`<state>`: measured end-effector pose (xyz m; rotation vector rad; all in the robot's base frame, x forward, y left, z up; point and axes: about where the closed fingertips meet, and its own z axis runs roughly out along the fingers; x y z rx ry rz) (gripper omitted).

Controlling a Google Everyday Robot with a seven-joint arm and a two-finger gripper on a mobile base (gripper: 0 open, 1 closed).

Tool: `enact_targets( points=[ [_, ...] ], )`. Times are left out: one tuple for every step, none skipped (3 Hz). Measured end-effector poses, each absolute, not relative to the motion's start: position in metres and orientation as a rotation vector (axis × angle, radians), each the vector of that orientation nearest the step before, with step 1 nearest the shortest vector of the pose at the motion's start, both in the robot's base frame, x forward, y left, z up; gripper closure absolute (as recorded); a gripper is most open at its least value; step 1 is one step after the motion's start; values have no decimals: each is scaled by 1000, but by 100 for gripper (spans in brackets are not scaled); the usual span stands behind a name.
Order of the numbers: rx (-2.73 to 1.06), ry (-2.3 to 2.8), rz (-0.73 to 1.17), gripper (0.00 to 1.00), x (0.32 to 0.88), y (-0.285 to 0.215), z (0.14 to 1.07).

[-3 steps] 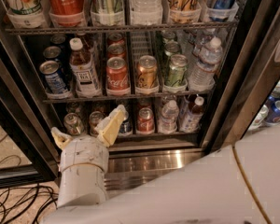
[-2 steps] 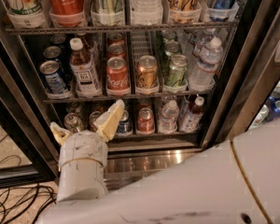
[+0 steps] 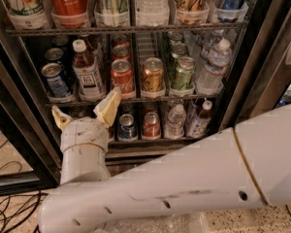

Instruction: Pick blue plastic bottle from middle shelf of fridge

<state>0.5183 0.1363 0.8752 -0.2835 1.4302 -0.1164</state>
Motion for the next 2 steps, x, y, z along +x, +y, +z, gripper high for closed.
enact_targets(
  points=[
    [-224,1413,-61,11,535,134,881],
    [-168,1399,0,17,547,135,886]
  ],
)
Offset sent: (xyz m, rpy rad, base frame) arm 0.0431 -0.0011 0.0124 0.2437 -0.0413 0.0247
